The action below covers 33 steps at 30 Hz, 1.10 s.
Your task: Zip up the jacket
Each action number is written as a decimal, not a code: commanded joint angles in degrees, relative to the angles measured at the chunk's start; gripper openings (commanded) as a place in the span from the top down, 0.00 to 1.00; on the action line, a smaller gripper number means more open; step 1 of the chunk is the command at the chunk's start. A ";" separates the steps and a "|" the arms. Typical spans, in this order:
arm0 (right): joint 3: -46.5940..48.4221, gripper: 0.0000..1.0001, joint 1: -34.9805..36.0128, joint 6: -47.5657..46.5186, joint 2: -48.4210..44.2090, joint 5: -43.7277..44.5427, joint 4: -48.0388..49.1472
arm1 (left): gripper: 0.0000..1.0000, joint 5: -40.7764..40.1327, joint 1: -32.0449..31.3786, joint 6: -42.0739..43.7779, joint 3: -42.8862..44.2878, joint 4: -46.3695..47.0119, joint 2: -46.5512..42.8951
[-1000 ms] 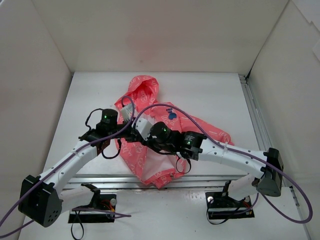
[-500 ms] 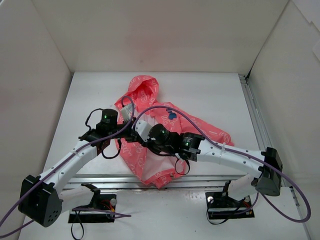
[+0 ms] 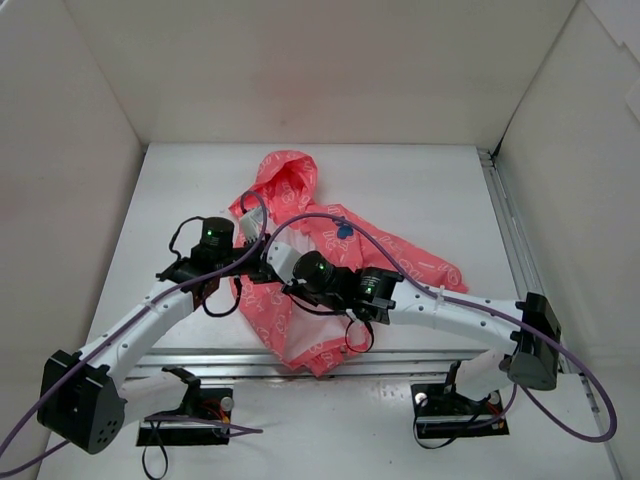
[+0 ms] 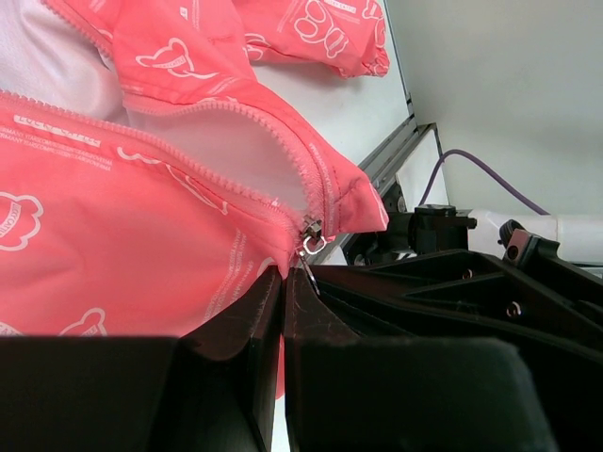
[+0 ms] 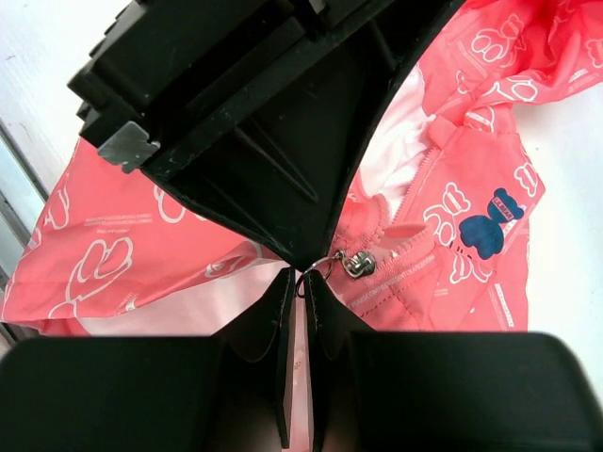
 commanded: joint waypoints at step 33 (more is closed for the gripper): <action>5.87 1.00 -5.94 3.44 -4.19 -3.80 2.80 | 1.00 0.99 -1.13 5.43 -0.76 0.41 -4.28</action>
